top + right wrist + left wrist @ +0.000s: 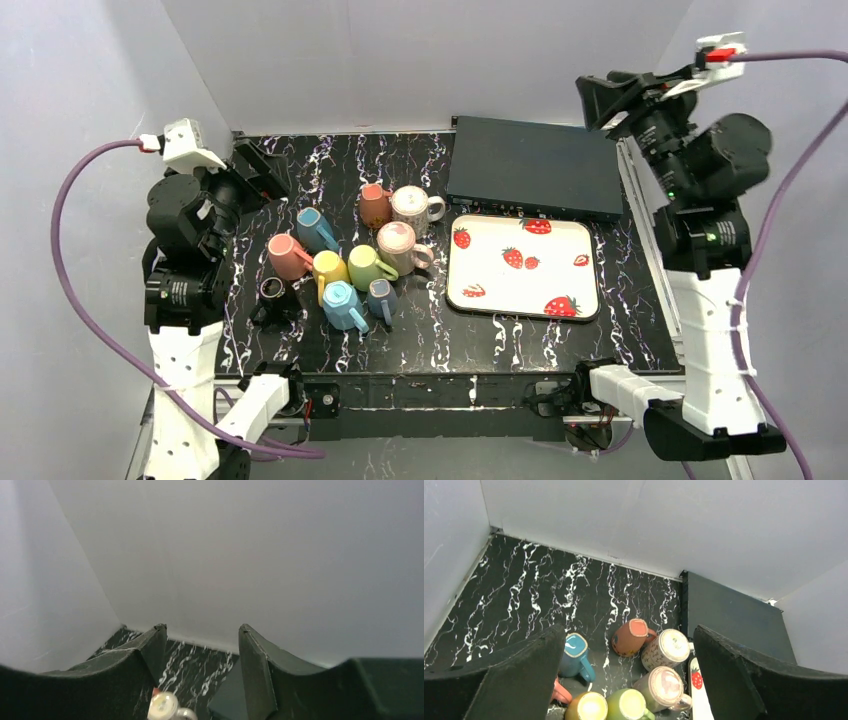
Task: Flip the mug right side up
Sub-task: Turn over the cup at the center of the board.
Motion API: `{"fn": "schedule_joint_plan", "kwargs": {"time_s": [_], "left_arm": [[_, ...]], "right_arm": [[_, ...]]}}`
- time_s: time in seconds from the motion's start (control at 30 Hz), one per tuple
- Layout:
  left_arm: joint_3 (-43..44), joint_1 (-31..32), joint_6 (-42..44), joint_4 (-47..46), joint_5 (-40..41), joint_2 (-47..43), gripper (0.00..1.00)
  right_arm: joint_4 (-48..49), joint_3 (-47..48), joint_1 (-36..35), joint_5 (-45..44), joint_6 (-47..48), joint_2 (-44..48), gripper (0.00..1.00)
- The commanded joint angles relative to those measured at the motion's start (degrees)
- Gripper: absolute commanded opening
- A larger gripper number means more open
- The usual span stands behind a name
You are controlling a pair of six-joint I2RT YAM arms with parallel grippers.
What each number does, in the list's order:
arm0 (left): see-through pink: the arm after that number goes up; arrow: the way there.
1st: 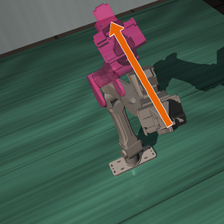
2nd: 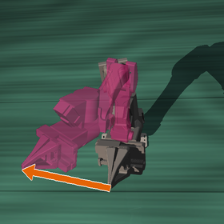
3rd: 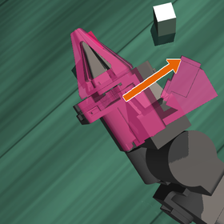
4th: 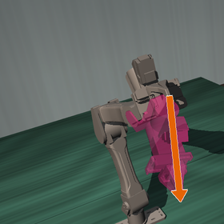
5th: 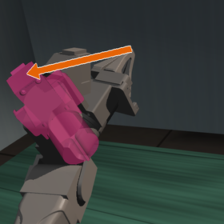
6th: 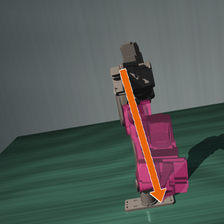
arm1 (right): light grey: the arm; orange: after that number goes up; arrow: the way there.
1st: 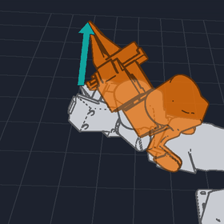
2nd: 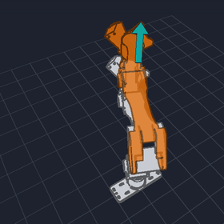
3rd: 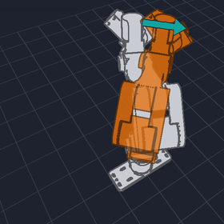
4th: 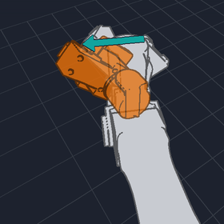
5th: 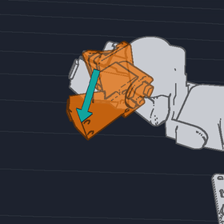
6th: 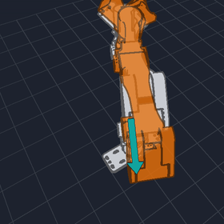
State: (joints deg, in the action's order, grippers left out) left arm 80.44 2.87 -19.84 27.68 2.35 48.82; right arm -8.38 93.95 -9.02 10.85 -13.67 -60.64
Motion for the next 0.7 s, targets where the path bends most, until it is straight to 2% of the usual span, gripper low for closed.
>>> {"fn": "schedule_joint_plan", "kwargs": {"time_s": [0.0, 0.13, 0.23, 0.4, 0.53, 0.6, 0.67], "left_arm": [[-1.9, -0.3, -1.4, 1.4, 1.2, -0.7, 0.98], [-5.1, -0.3, -0.5, 1.8, -0.8, -1.4, 0.98], [-6.5, -0.3, -1.0, 2.0, -2.1, -0.6, 0.98], [-7.2, -0.3, 2.6, 1.6, -12.3, 2.3, 0.98], [-5.5, -0.3, -0.2, 7.6, -11.0, 7.2, 0.93], [-6.2, -0.3, -1.6, 8.9, -11.6, 9.0, 0.88], [-8.0, -0.3, -3.8, 9.4, -10.9, 9.7, 0.87]], "right_arm": [[-5.5, -2.7, 0.2, -5.3, -5.6, -0.7, 0.64], [-9.9, -5.5, 0.2, -9.1, -7.9, -1.0, 0.74], [-12.4, -7.8, 0.2, -10.2, -9.2, -1.4, 0.76], [-14.5, -11.2, 0.2, -10.6, -9.7, -1.7, 0.78], [-17.0, -12.5, 0.2, -10.0, -6.5, -2.2, 0.79], [-19.0, -12.6, 0.2, -9.7, -5.4, -2.7, 0.8], [-20.3, -13.5, 0.2, -9.9, -5.1, -2.9, 0.81]]}}
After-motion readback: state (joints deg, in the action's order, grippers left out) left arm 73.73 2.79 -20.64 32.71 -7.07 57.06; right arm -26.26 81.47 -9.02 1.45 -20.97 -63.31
